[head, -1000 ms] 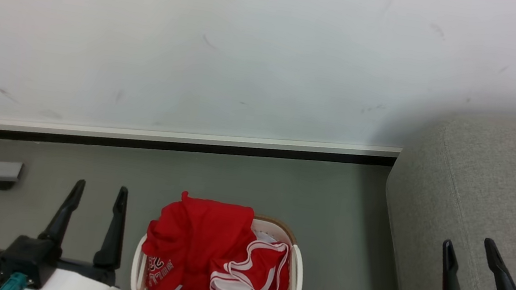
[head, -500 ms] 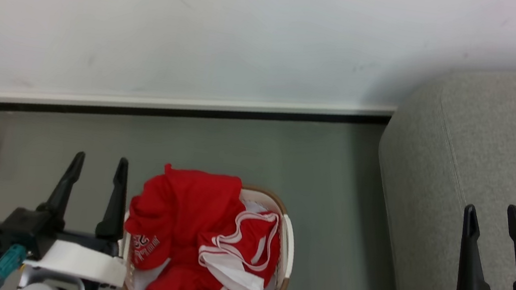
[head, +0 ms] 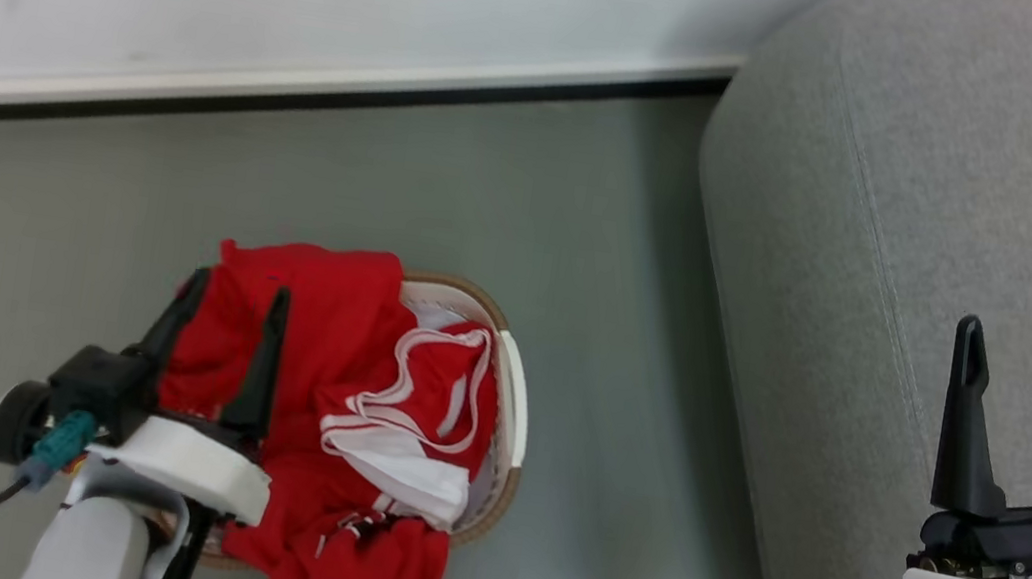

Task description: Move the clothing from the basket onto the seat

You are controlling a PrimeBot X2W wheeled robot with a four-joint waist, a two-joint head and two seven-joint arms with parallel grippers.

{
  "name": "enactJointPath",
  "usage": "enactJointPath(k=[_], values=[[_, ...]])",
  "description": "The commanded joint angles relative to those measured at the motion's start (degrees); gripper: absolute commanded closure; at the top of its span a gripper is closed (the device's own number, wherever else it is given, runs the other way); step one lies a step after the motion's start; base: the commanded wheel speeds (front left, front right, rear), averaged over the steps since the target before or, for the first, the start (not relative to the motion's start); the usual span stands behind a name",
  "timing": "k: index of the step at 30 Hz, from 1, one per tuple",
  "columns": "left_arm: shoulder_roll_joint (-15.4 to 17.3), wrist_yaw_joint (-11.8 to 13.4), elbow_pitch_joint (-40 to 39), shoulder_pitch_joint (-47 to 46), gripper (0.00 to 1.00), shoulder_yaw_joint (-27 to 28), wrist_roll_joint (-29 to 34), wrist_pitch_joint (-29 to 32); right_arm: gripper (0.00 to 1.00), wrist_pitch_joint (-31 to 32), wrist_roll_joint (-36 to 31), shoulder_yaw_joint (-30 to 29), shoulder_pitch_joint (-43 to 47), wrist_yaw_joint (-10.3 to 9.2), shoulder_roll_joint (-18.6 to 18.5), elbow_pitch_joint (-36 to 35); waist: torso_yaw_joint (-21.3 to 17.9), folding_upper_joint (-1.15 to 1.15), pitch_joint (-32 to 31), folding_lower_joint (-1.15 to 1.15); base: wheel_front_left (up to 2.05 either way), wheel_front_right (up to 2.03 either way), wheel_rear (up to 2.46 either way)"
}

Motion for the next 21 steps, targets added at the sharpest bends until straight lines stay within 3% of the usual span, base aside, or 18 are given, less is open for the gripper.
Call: enactJointPath(k=[1, 9, 21], values=[[1.0, -0.3, 2.0, -1.4, 0.00, -0.4, 0.4, 0.0, 0.00, 0.1, 0.3, 0.0, -0.9, 0.04, 0.5, -0.3, -2.3, 0.00, 2.4, -0.01, 0.00, 0.00, 0.00], [3.8, -0.3, 18.0, -8.6, 0.00, -4.6, -1.3, 0.9, 0.00, 0.1, 1.0, 1.9, -2.3, 0.04, 2.3, -0.1, -5.9, 0.00, 5.9, -0.01, 0.00, 0.00, 0.00], [9.5, -0.3, 30.5, -18.5, 0.00, -13.8, -6.3, 8.0, 0.00, 0.1, 2.7, 4.3, -5.5, 0.03, 3.6, -1.6, -11.8, 0.00, 12.5, -0.01, 0.00, 0.00, 0.00]])
